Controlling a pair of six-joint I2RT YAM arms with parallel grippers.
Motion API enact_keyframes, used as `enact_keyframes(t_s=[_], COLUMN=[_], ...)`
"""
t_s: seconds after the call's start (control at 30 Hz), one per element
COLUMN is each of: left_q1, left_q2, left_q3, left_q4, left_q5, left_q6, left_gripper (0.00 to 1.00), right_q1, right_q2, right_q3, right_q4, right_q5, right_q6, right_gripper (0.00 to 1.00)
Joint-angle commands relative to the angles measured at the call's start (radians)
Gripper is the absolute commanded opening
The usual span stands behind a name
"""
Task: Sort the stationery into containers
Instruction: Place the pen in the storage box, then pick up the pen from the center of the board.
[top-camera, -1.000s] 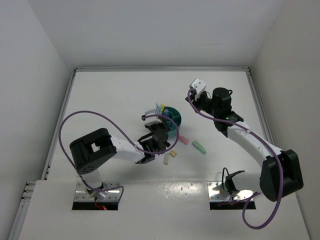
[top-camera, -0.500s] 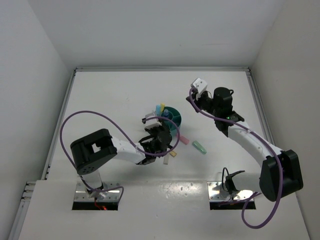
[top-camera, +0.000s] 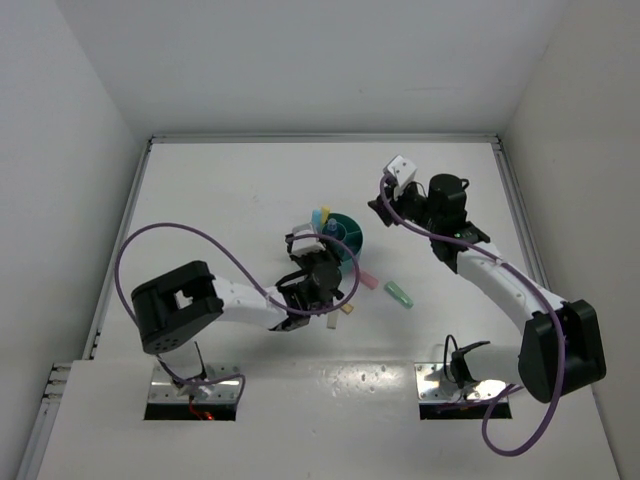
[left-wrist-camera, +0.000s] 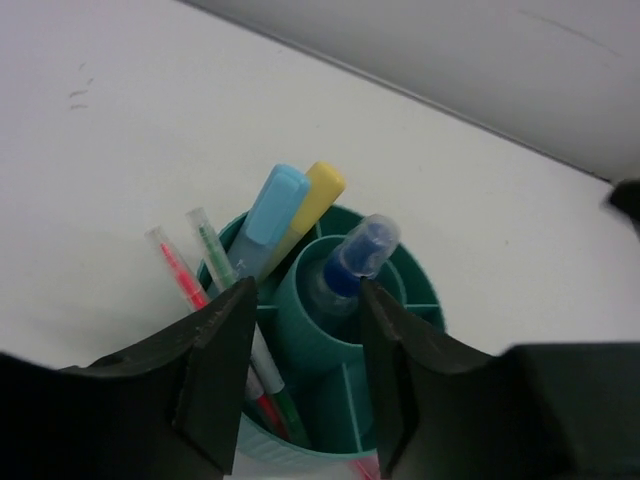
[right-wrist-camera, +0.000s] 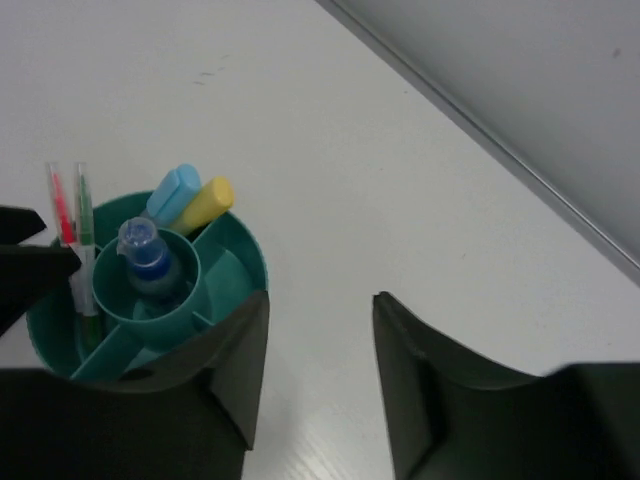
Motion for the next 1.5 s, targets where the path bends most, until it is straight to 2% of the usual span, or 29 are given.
enact_keyframes(t_s=[0.0,0.03,0.07,0.1,0.13,0.17,0.2,0.23,0.3,0.33,0.37,0.4,0.43,0.5,0.53,0.6,0.7,0.93,1.1,1.47], left_q1=[-0.052,-0.063,-0.072,-0.082,-0.082,-0.082,-0.082,-0.071,-0.033,-0.014,0.007,0.048,0.067,0.104,0.115,0.133,0.165,0.165,0.165,0.165], left_q2=[-0.182,-0.183,-0.265,-0.31,-0.356,-0.396,-0.469,-0.506,-0.595,-0.69,-0.735,-0.813,-0.848,-0.916,-0.947,-1.02,-1.045,-1.016,-1.016,-1.044], left_q3=[0.028,0.028,0.049,0.072,0.102,0.169,0.2,0.218,0.2,0.183,0.151,0.14,0.127,0.067,0.042,-0.027,-0.062,-0.062,-0.084,-0.105], left_q4=[0.097,0.061,-0.008,-0.112,-0.385,-0.542,-0.694,-0.879,-0.985,-1.077,-1.123,-1.172,-1.237,-1.265,-1.265,-1.245,-1.217,-1.185,-1.165,-1.154], left_q5=[-0.014,-0.026,-0.035,-0.035,-0.035,-0.035,-0.022,0.019,0.151,0.191,0.227,0.274,0.291,0.311,0.32,0.345,0.377,0.386,0.386,0.396], left_q6=[0.17,0.181,0.181,0.149,0.05,-0.021,-0.094,-0.125,-0.113,-0.127,-0.148,-0.173,-0.188,-0.216,-0.216,-0.216,-0.163,-0.109,-0.109,-0.109], left_gripper=[0.53,0.53,0.55,0.51,0.35,0.1,0.0,0.0,0.0,0.11,0.3,0.63,0.7,0.83,0.83,0.84,0.84,0.84,0.84,0.84], right_q1=[-0.011,-0.011,-0.022,-0.022,-0.022,-0.022,-0.022,-0.022,-0.022,-0.022,-0.004,0.009,0.009,0.009,0.009,0.018,0.041,0.107,0.148,0.197], right_q2=[0.004,0.018,0.018,0.031,0.05,0.061,0.061,0.073,0.073,0.059,0.059,0.059,0.076,0.128,0.145,0.166,0.189,0.297,0.35,0.423], right_q3=[0.047,0.064,0.081,0.127,0.153,0.18,0.225,0.237,0.205,0.178,0.128,0.112,0.112,0.112,0.124,0.124,0.101,0.073,0.092,0.092], right_q4=[-0.045,-0.082,-0.125,-0.262,-0.349,-0.436,-0.525,-0.683,-0.765,-0.779,-0.788,-0.807,-0.831,-0.883,-0.912,-0.931,-0.91,-0.859,-0.83,-0.804], right_q5=[-0.055,-0.068,-0.107,-0.13,-0.148,-0.17,-0.17,-0.17,-0.147,-0.088,-0.04,0.003,0.013,0.055,0.066,0.102,0.162,0.229,0.324,0.398], right_q6=[-0.042,-0.065,-0.088,-0.178,-0.239,-0.295,-0.4,-0.453,-0.505,-0.505,-0.496,-0.473,-0.45,-0.421,-0.421,-0.394,-0.357,-0.246,-0.17,-0.123], right_gripper=[0.59,0.59,0.59,0.48,0.33,0.16,0.02,0.0,0.0,0.13,0.25,0.41,0.48,0.64,0.71,0.71,0.71,0.66,0.54,0.52])
